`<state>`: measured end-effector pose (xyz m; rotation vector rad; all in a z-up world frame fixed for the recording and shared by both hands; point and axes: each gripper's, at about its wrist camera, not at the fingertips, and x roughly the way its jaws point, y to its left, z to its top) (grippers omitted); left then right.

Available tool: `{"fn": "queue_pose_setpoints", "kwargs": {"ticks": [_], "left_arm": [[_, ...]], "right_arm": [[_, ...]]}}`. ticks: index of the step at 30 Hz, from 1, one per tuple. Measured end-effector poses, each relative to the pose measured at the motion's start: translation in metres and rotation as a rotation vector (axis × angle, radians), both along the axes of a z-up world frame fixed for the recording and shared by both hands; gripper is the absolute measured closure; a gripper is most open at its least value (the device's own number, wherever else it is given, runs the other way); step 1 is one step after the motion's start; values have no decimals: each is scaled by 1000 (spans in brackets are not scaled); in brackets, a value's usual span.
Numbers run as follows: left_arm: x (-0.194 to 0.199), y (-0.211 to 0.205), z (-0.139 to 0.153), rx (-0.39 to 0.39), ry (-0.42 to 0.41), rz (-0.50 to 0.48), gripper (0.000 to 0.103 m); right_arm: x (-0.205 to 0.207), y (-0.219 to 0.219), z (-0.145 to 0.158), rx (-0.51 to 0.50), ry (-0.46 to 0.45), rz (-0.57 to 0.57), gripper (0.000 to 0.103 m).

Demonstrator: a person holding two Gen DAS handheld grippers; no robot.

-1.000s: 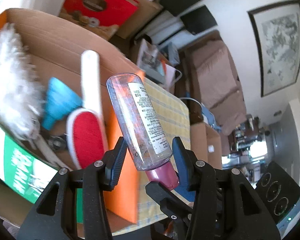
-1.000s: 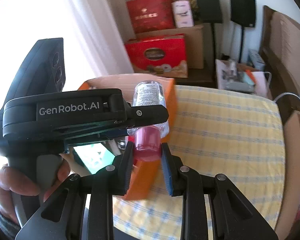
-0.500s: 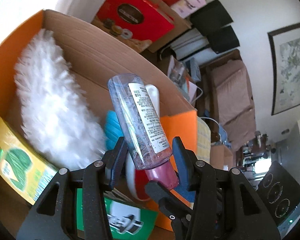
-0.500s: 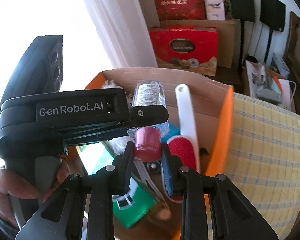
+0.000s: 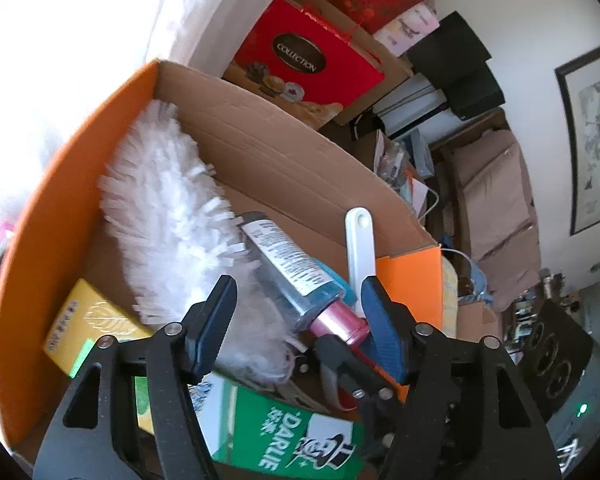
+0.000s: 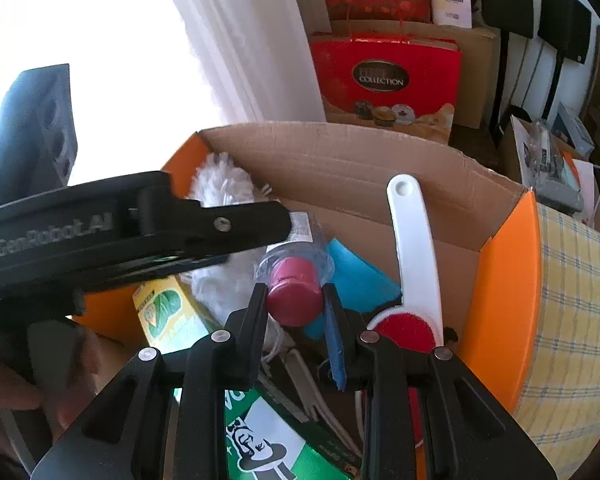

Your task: Organize objects

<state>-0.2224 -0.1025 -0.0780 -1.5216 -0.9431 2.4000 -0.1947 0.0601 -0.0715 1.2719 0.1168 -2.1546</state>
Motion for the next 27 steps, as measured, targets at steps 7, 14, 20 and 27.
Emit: {"fn": "queue_pose_setpoints", "kwargs": {"ticks": [7,14,20,27], "left_arm": [[20,2,14,-116,42,-19,36],[43,12,26,-221,87,-42,22],[58,21,34,-275,109,-57,21],[86,36,52,-349,192,-68,11]], "right_arm": [[9,19,8,-2,10,-32,59],[29,45,23,3,36,-48,50],[49,66,36,16,86,-78,34],[68,90,45,53,155,-146,27]]}}
